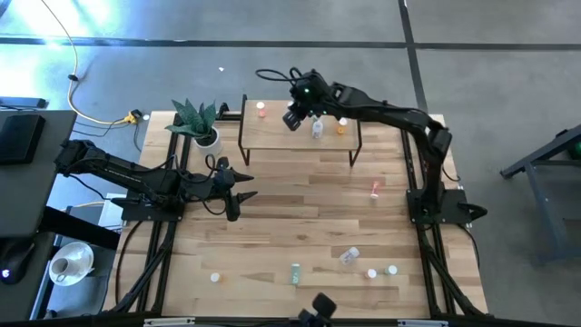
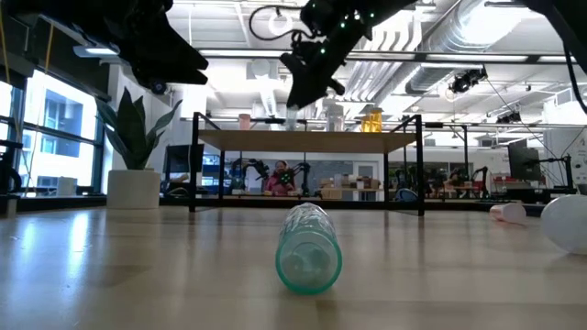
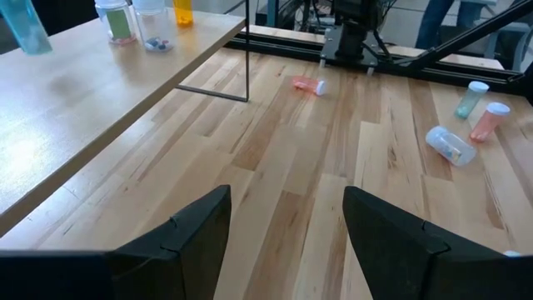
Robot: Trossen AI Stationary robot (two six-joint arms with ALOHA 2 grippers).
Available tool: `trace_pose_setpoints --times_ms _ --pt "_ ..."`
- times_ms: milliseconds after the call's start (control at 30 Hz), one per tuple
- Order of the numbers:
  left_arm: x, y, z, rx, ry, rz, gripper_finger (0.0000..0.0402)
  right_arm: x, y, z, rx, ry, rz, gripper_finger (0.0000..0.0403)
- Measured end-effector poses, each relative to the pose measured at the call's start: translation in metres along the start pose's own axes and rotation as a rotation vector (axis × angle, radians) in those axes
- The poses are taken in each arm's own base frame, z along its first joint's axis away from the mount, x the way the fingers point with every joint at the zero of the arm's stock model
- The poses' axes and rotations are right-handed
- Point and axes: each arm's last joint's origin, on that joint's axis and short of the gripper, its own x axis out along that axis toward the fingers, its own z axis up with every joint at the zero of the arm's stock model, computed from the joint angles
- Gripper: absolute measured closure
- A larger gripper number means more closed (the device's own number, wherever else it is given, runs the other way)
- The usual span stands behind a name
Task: Pick and place medicine bottles onto shelf by color
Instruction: Put the top blue pill bottle on the shelf
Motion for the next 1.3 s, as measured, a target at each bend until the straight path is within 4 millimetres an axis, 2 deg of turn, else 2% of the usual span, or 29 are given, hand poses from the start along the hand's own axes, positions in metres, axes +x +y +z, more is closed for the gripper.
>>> trace_pose_setpoints --times_ms 100,767,1300 --pt "0.0000 0.0000 0.0001 0.018 0.000 0.000 0.0179 0.0063 0.0007 -0.0032 -0.004 0.018 -0.002 0.0306" --pt "0.0000 0.0000 0.0000 0.023 0.000 0.000 0.0179 0.0063 -0.0023 -0.0084 -0.045 0.071 -0.047 0.0305" --pt "0.0000 0.0000 0.0000 0.025 0.000 0.000 0.0179 0.0061 -0.0014 -0.0090 -0.048 0.076 -0.045 0.0263"
